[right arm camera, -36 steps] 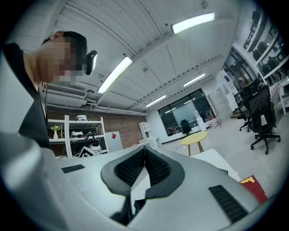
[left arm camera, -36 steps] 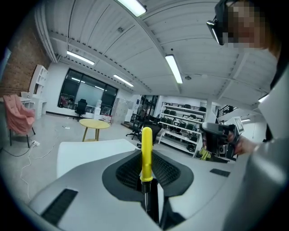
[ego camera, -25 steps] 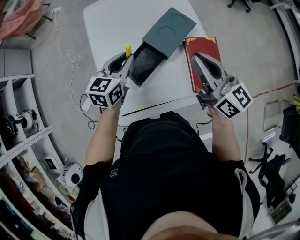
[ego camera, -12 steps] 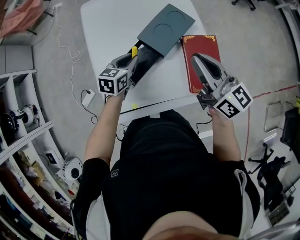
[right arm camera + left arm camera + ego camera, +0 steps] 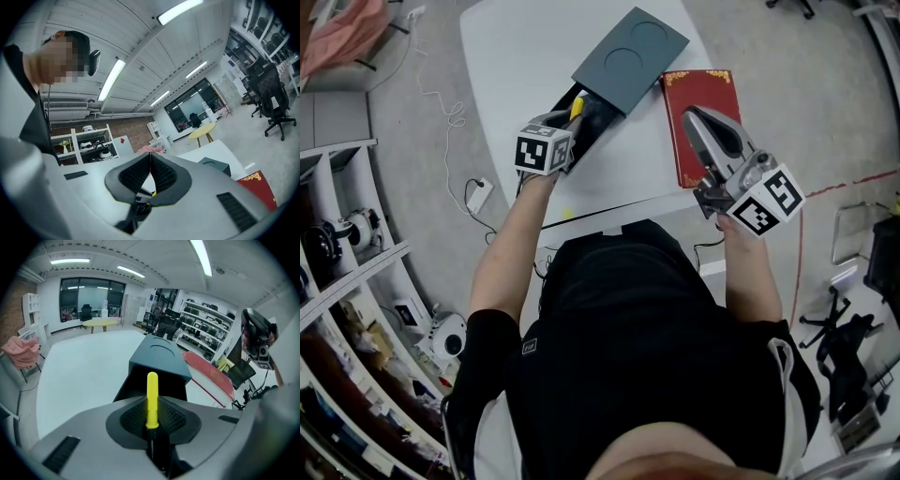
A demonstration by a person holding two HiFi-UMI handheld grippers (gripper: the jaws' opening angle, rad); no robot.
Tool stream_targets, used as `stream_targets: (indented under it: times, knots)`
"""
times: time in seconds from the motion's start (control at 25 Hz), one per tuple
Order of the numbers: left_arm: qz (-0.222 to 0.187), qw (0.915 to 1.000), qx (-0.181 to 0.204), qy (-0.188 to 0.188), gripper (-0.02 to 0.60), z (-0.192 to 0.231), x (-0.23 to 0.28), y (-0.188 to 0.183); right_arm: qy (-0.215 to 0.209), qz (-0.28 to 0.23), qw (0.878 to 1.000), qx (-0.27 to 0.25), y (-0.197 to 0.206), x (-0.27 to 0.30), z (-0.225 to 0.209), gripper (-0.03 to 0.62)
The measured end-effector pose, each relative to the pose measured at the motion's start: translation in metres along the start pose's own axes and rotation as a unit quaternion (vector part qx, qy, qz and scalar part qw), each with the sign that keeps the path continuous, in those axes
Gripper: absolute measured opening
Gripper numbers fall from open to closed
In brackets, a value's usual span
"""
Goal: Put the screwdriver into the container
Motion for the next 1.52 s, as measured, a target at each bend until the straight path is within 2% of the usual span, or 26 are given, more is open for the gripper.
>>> stream_targets:
  times: [0.32,0.44,0.64,0.92,1.04,1.16,1.36,1.52]
  knots:
    - [0.039,0.9992,0.012,-0.002,0.078,0.0,0.016,0.011,-0.007,-0.001,1.0,0.0,-0.005,0.004,-0.003,0.03]
    - [0.053,0.9984,0.016,-0.014,0.078,0.001,0.019,0.012,-0.012,0.002,1.0,0.001,-0.005,0.006,-0.004,0.029]
    - [0.076,0.9962,0.037,-0.022,0.081,0.004,0.026,0.017,-0.024,0.01,1.0,0.006,0.0,0.011,-0.004,0.031]
    - [0.073,0.9948,0.064,-0.031,0.116,0.002,0.029,0.016,-0.035,0.019,0.999,0.015,0.005,0.007,-0.007,0.031]
    - [0.038,0.9959,0.073,-0.037,0.117,-0.001,0.024,0.004,-0.038,0.015,0.999,0.014,0.005,0.003,-0.008,0.03]
    - [-0.029,0.9944,0.09,-0.047,0.115,-0.01,0.004,-0.019,-0.04,0.011,0.999,0.005,0.001,-0.001,-0.005,0.03]
    - [-0.139,0.9838,0.098,-0.057,0.098,-0.024,-0.054,-0.06,-0.043,0.005,0.999,-0.013,-0.006,0.005,0.013,0.031]
    - [-0.199,0.975,0.087,-0.048,0.092,-0.025,-0.106,-0.073,-0.063,0.011,0.997,-0.031,-0.002,0.024,0.05,0.03]
Point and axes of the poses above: the fingertips, and each gripper's own axes: x forward along the fingers, z to its left, y out of its underside, the point moved 4 cm from there along -x, backward along the fingers, and after that the axes turned 15 degrees about -z, right-handed, at the moved point
